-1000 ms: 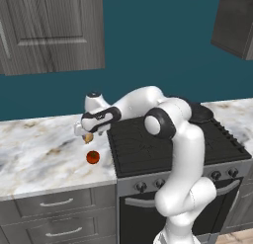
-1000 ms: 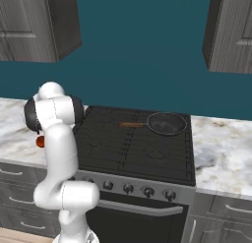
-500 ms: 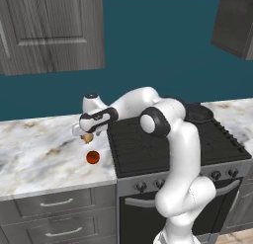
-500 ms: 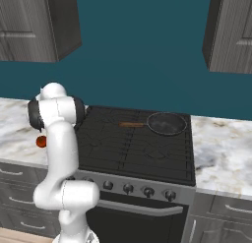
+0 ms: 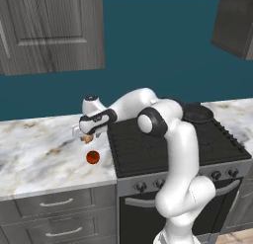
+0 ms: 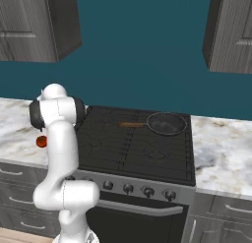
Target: Place the pan on the rear right burner on the stove. Then place the tomato and the onion in the pan and turn on the rear right burner.
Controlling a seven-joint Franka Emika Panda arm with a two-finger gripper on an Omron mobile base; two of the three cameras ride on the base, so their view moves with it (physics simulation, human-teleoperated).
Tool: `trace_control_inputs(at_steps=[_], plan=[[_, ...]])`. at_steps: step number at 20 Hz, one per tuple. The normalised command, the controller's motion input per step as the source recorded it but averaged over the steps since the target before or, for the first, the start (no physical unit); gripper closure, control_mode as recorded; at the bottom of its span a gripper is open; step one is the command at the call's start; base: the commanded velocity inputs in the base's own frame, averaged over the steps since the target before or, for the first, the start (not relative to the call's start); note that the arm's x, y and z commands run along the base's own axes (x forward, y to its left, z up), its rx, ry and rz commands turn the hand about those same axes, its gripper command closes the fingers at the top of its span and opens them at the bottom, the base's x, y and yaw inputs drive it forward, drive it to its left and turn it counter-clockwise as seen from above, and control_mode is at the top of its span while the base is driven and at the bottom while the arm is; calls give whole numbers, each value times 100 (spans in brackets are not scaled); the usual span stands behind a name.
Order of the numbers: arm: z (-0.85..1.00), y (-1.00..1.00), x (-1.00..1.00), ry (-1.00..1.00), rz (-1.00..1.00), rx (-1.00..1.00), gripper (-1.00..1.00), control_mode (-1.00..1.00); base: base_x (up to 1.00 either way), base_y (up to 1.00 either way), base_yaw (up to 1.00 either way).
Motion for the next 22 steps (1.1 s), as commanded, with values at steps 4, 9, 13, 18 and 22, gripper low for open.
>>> trace_control_inputs(at_steps=[4,9,13,18,22], plan=[[-14,0,0,0,0,0,100,-100,0,0,0],[-1,-10,-4,-4,0,0,100,-100,0,0,0],[31,-12,-17,-12,0,0,100,-100,0,0,0],[53,-27,-23,-13,0,0,100,-100,0,0,0],[60,-30,-5,-5,0,0,100,-100,0,0,0]])
